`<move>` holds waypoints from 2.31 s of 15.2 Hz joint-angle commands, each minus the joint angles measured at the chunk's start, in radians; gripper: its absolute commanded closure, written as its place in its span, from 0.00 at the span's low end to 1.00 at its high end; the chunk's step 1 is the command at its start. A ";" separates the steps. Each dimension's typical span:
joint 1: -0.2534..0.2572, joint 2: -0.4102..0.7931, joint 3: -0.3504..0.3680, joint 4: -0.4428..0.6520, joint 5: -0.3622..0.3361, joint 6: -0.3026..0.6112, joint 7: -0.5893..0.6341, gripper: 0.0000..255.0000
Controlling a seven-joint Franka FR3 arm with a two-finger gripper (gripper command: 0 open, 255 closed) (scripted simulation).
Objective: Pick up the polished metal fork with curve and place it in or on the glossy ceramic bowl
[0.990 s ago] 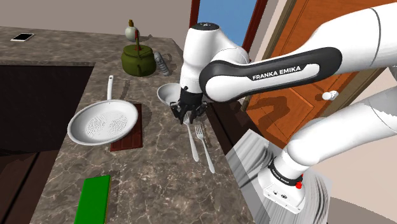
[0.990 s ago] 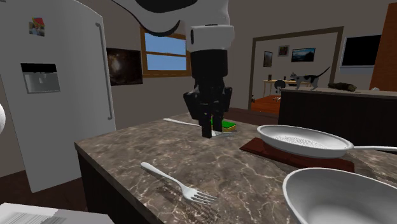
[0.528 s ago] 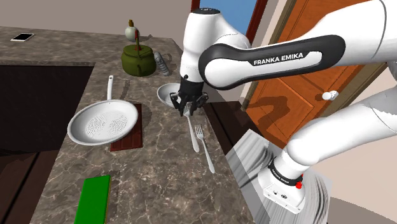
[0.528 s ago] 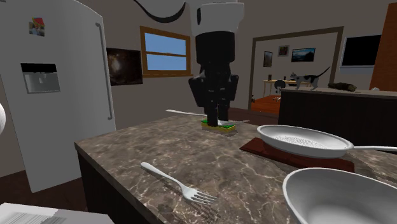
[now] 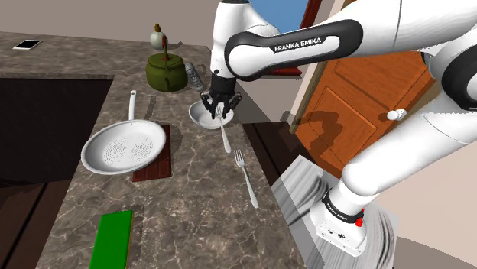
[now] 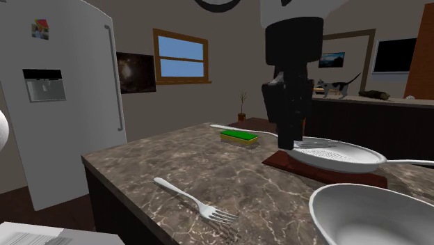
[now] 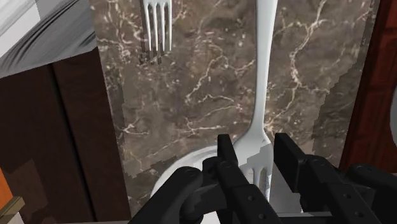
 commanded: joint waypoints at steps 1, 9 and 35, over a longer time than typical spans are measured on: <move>-0.023 0.063 -0.008 0.048 -0.041 0.005 -0.010 1.00; -0.064 0.321 -0.051 0.314 -0.196 -0.048 -0.040 1.00; -0.054 0.424 -0.074 0.246 -0.266 0.105 -0.009 0.00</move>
